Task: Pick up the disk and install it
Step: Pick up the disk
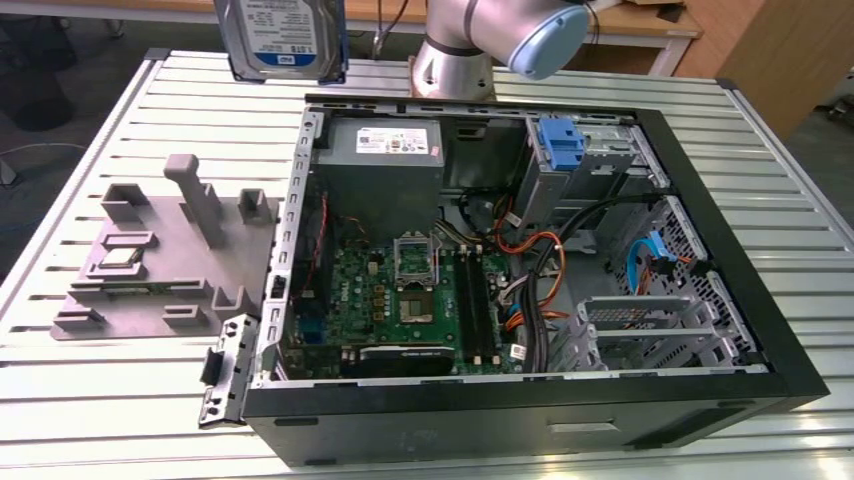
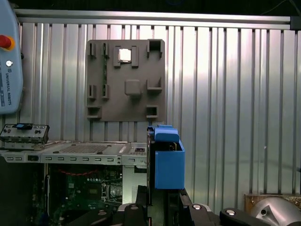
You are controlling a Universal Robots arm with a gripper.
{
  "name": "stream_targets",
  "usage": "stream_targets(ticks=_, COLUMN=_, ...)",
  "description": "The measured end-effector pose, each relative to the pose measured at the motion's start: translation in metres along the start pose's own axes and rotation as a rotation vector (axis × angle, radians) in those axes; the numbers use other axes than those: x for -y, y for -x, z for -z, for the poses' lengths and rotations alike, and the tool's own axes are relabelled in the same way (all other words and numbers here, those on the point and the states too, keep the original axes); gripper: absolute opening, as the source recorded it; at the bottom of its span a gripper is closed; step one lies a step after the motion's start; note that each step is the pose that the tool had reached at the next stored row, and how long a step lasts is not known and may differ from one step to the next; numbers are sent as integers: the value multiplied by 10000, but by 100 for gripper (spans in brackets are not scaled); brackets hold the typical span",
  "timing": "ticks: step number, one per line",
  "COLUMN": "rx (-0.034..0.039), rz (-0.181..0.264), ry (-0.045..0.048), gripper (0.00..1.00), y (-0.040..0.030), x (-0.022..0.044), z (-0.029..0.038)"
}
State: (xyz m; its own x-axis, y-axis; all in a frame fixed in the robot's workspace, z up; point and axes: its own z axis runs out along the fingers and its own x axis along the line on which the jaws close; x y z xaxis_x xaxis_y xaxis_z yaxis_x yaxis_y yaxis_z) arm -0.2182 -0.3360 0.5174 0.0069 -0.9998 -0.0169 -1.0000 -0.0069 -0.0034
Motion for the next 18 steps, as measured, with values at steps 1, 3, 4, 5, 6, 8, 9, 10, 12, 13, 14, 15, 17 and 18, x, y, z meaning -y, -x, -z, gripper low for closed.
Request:
stream_targets(ticks=1, rx=0, rz=0, ry=0, gripper=35, y=0, x=16, z=-1)
stream_targets(ticks=3, rx=0, rz=0, ry=0, gripper=35, y=0, x=50, z=-3)
stream_targets(ticks=4, rx=0, rz=1, ry=0, gripper=35, y=-1, x=67, z=-4)
stream_targets(ticks=5, rx=0, rz=0, ry=0, gripper=35, y=0, x=83, z=-5)
stream_targets(ticks=6, rx=0, rz=0, ry=0, gripper=35, y=-1, x=98, z=-6)
stream_targets(ticks=8, rx=0, rz=0, ry=0, gripper=35, y=-1, x=127, z=-7)
stream_targets(ticks=9, rx=1, rz=0, ry=0, gripper=35, y=-1, x=141, z=-8)
stream_targets(ticks=10, rx=0, rz=0, ry=0, gripper=35, y=-1, x=154, z=-9)
stream_targets(ticks=12, rx=0, rz=0, ry=0, gripper=35, y=-1, x=177, z=-10)
stream_targets(ticks=13, rx=0, rz=0, ry=0, gripper=35, y=-1, x=188, z=-10)
stream_targets(ticks=14, rx=-1, rz=0, ry=1, gripper=35, y=-1, x=196, z=-10)
stream_targets(ticks=15, rx=0, rz=1, ry=0, gripper=35, y=-2, x=197, z=-10)
stream_targets(ticks=17, rx=0, rz=-1, ry=0, gripper=35, y=-2, x=197, z=-10)
stream_targets(ticks=18, rx=0, rz=-1, ry=0, gripper=35, y=-2, x=197, z=-10)
